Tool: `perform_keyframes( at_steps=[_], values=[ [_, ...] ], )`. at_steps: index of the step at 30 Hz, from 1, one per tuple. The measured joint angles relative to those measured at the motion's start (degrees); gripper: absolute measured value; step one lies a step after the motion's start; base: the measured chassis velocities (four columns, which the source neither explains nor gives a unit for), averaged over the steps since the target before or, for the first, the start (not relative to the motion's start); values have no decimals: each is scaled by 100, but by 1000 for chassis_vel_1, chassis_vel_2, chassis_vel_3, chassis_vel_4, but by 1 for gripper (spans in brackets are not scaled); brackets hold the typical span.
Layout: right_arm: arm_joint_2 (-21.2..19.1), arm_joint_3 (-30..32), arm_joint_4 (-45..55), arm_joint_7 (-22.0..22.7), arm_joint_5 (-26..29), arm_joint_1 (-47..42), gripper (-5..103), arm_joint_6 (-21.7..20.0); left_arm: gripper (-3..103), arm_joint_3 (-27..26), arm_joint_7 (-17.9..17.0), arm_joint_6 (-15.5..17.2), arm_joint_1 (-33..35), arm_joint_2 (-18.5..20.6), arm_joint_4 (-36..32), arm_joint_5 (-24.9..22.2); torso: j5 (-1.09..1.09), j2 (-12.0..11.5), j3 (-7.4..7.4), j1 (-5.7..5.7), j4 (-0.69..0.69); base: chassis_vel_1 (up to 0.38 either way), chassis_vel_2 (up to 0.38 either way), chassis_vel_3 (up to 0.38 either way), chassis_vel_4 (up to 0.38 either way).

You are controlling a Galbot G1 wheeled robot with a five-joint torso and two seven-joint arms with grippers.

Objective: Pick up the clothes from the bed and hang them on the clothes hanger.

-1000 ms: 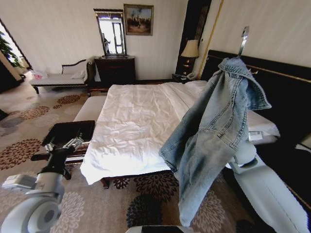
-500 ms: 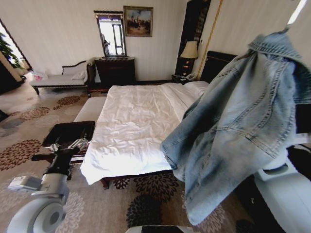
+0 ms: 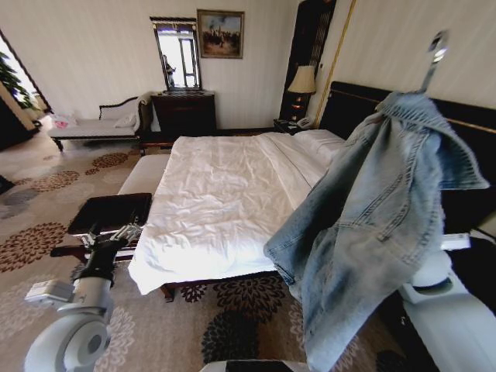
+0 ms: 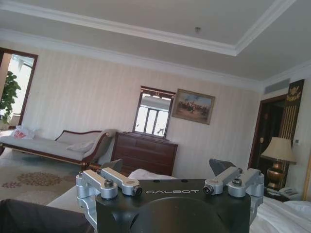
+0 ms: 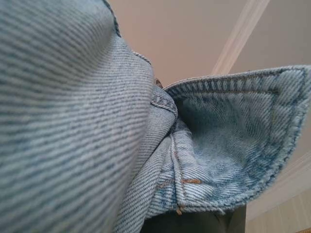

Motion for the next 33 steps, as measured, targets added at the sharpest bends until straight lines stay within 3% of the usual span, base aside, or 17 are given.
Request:
perform_keyframes(
  at_steps=[14,33],
  values=[
    [207,-87,-24,-26,-306,-194,17,57,100,37,419,-330,14,-28,144,-29,0,0,0,0,0,0,0,0,0],
    [274,38,30,-35,-294,-300,17,84,100,16,548,-381,55,-86,97,0,1,0,0,0,-1,-42,-43,-42,-43]
  ],
)
